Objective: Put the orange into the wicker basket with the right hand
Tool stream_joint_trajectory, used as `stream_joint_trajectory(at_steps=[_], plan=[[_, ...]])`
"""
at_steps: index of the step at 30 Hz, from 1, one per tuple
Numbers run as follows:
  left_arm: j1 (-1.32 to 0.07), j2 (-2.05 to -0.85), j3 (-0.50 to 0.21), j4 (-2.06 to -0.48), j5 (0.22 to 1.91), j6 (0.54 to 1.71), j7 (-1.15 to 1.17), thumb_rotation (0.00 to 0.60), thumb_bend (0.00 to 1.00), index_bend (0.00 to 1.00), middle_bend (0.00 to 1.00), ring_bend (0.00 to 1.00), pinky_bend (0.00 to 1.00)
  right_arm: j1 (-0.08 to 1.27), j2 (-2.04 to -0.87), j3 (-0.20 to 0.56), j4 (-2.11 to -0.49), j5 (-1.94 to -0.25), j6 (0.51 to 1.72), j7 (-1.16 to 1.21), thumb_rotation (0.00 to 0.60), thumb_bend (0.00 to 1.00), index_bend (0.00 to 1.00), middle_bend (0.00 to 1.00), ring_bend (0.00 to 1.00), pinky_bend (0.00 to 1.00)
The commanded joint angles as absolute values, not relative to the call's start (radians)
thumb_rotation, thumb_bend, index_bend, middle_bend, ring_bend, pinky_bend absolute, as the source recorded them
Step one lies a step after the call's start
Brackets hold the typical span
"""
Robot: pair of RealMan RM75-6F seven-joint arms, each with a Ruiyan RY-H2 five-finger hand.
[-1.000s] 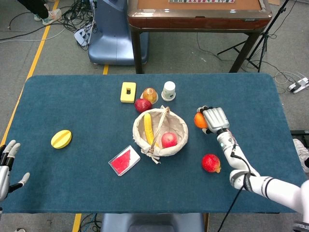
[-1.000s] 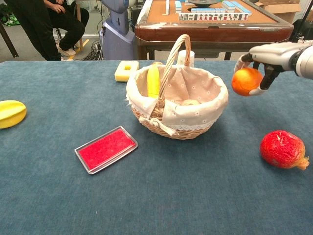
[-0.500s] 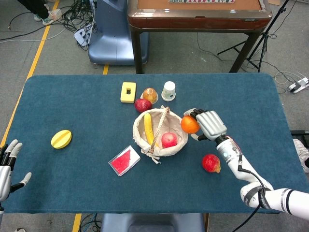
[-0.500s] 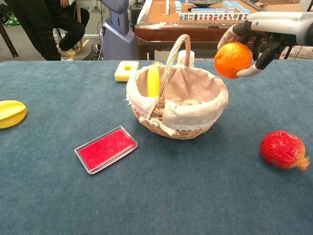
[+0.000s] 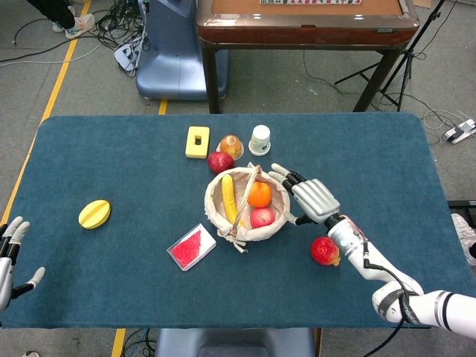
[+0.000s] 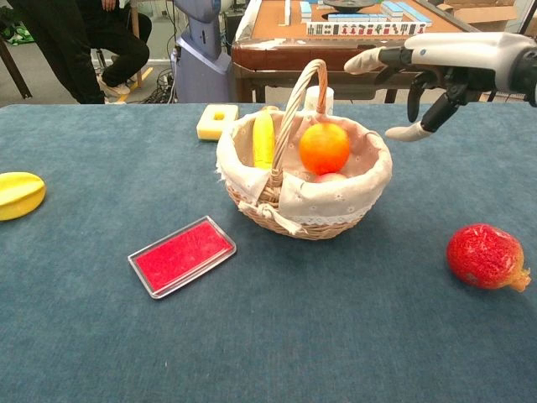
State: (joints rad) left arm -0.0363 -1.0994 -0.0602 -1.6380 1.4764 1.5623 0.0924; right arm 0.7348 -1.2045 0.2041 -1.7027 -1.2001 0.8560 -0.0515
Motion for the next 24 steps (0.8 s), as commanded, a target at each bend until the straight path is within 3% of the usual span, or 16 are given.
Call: stream_joint_trajectory(at_steps=[1, 13, 24], plan=[[-0.038, -1.097, -0.063, -1.636, 1.473, 1.56, 0.091, 0.6, 0.26, 0.09, 0.0, 0.0, 0.01, 0.681, -1.152, 0.178, -1.732, -1.23, 0.936, -0.089, 0.6, 0.32, 0.0, 0.0, 0.08, 0.44], [-0.072, -1.095, -0.073, -1.649, 1.472, 1.516, 0.126, 0.6, 0.26, 0.09, 0.0, 0.0, 0.01, 0.409, -1.028, 0.076, -1.811, -1.279, 1.304, -0.215, 0.6, 0.32, 0.0, 0.04, 0.08, 0.44], [-0.1, -1.105, -0.082, -1.66, 1.466, 1.488, 0.159, 0.6, 0.26, 0.09, 0.0, 0.0, 0.01, 0.239, -1.013, 0.013, -1.774, -1.345, 1.458, -0.151, 0.6, 0.32, 0.0, 0.09, 0.09, 0.44]])
